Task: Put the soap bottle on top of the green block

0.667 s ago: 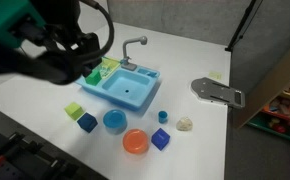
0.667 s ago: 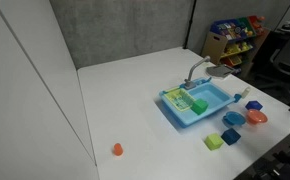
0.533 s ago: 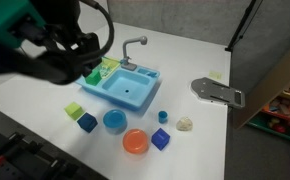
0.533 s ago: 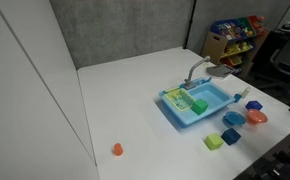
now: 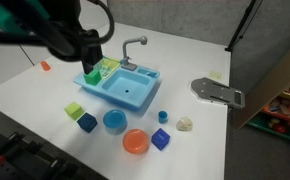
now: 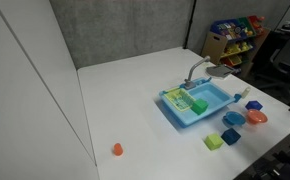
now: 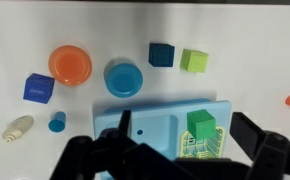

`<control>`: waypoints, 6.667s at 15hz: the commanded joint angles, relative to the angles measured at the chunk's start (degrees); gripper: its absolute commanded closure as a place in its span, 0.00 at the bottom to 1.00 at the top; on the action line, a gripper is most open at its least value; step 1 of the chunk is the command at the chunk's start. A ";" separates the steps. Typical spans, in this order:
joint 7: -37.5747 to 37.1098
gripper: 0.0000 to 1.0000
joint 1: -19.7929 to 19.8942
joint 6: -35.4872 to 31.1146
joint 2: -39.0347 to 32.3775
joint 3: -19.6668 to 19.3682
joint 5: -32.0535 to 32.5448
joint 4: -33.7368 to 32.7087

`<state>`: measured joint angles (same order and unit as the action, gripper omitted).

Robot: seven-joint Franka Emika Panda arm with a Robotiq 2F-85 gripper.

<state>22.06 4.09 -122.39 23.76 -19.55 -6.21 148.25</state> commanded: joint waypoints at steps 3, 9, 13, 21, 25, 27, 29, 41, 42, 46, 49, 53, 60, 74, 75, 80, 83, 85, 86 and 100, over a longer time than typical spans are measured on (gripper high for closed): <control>-2.23 0.00 0.13 -3.72 -7.23 4.16 -0.85 -5.29; -6.17 0.00 0.23 -8.89 -16.80 7.61 -0.53 -11.91; -10.65 0.00 0.71 -10.92 -24.00 9.61 0.41 -17.74; -22.01 0.00 1.66 -13.71 -37.51 10.11 3.18 -28.91; -25.78 0.00 3.04 -14.54 -41.97 8.81 5.38 -31.72; -26.81 0.00 4.06 -14.53 -43.68 7.89 6.23 -32.55; -27.04 0.00 5.31 -14.50 -45.28 6.90 6.70 -33.03; -26.86 0.00 10.95 -25.21 -54.94 2.97 6.85 -34.53; -26.85 0.00 11.30 -26.02 -55.80 2.87 6.50 -34.80; -27.16 0.00 12.75 -27.29 -57.94 3.24 4.62 -35.94; -26.33 0.00 12.26 -27.72 -57.29 2.98 5.80 -34.00; -28.37 0.00 11.47 -30.26 -58.57 1.74 6.47 -34.63; -29.09 0.00 14.23 -37.95 -63.05 3.13 2.45 -36.03; -30.59 0.00 16.23 -44.56 -77.69 4.11 -1.66 -46.60; -30.58 0.00 16.18 -44.52 -78.41 4.09 -1.62 -47.27; -30.52 0.34 15.77 -43.71 -80.17 3.67 -1.34 -49.18; -30.47 0.60 15.13 -42.93 -79.27 3.17 -1.03 -48.39; -30.43 0.75 14.47 -41.74 -77.46 2.87 -0.85 -47.16; -30.29 0.84 14.12 -41.36 -76.56 2.80 -0.72 -46.53; -27.04 0.90 6.41 -38.26 -56.22 5.72 2.41 -33.26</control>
<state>-7.17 10.88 -161.97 -38.57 -15.53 -5.45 109.02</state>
